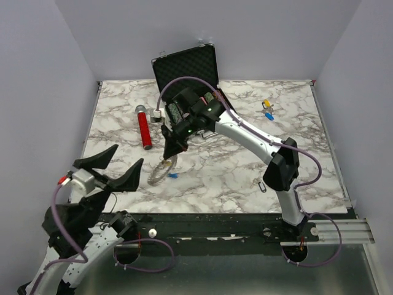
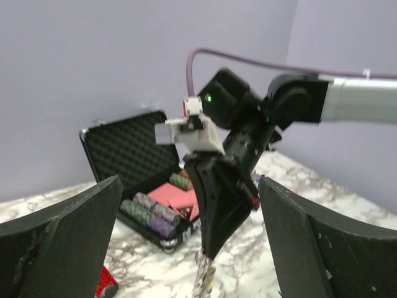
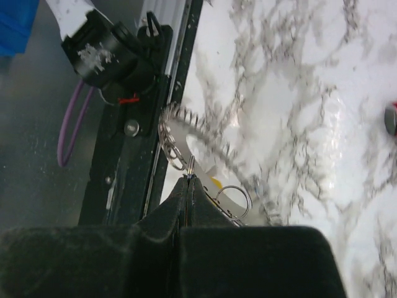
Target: Put the keys on the keyring
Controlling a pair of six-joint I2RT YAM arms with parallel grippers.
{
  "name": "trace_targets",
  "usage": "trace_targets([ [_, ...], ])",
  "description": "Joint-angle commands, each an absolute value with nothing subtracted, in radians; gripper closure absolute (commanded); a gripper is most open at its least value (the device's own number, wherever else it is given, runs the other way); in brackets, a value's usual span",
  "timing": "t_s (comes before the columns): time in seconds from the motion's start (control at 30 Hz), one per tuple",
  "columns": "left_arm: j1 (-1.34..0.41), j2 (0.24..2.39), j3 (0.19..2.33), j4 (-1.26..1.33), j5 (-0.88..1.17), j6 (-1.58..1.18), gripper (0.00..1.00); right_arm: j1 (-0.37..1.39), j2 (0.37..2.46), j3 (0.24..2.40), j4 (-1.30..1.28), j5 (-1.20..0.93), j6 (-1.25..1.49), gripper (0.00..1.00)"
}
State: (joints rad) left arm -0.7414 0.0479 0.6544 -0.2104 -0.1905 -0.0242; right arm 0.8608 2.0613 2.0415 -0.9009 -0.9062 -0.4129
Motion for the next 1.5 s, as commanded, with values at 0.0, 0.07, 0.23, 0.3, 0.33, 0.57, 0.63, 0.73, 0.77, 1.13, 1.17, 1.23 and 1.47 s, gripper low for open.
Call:
trace_targets([
  [0.0, -0.742, -0.066, 0.695, -0.3, -0.258, -0.02, 0.01, 0.94, 2.124, 2.146, -0.809, -0.954, -0.315, 1.0],
  [0.07, -0.741, -0.077, 0.696, -0.328, -0.262, -0.029, 0.01, 0.943, 2.146, 2.08, -0.772, -0.956, -0.302, 1.0],
  [0.23, -0.741, -0.08, 0.626, -0.308, -0.245, -0.061, 0.01, 0.943, 2.186, 1.854, -0.715, -0.894, -0.373, 0.99],
  [0.3, -0.741, -0.077, 0.591, -0.279, -0.233, -0.075, 0.01, 0.945, 2.2, 1.774, -0.684, -0.885, -0.393, 0.99],
  [0.33, -0.742, -0.074, 0.577, -0.269, -0.227, -0.084, 0.01, 0.943, 2.207, 1.747, -0.684, -0.868, -0.408, 0.99],
  [0.57, -0.741, -0.057, 0.526, -0.255, -0.195, -0.136, 0.01, 0.887, 2.079, 1.634, -0.698, -0.83, -0.436, 0.8],
  [0.63, -0.742, -0.048, 0.515, -0.256, -0.186, -0.144, 0.01, 0.832, 2.02, 1.626, -0.698, -0.833, -0.426, 0.79],
  [0.73, -0.741, -0.017, 0.509, -0.253, -0.172, -0.152, 0.01, 0.753, 1.945, 1.618, -0.695, -0.824, -0.422, 0.79],
  [0.77, -0.741, -0.009, 0.506, -0.253, -0.164, -0.155, 0.01, 0.733, 1.927, 1.615, -0.695, -0.812, -0.423, 0.79],
  [1.13, -0.741, 0.176, 0.509, -0.288, -0.058, -0.285, 0.01, 0.664, 1.8, 1.523, -0.718, -0.913, -0.497, 0.69],
  [1.17, -0.741, 0.19, 0.505, -0.287, -0.052, -0.302, 0.01, 0.648, 1.777, 1.51, -0.718, -0.925, -0.503, 0.67],
  [1.23, -0.741, 0.209, 0.497, -0.279, -0.043, -0.325, 0.01, 0.603, 1.715, 1.48, -0.718, -0.952, -0.512, 0.62],
  [1.47, -0.738, 0.297, 0.52, -0.242, -0.063, -0.325, 0.01, 0.396, 1.474, 1.303, -0.652, -0.997, -0.515, 0.37],
])
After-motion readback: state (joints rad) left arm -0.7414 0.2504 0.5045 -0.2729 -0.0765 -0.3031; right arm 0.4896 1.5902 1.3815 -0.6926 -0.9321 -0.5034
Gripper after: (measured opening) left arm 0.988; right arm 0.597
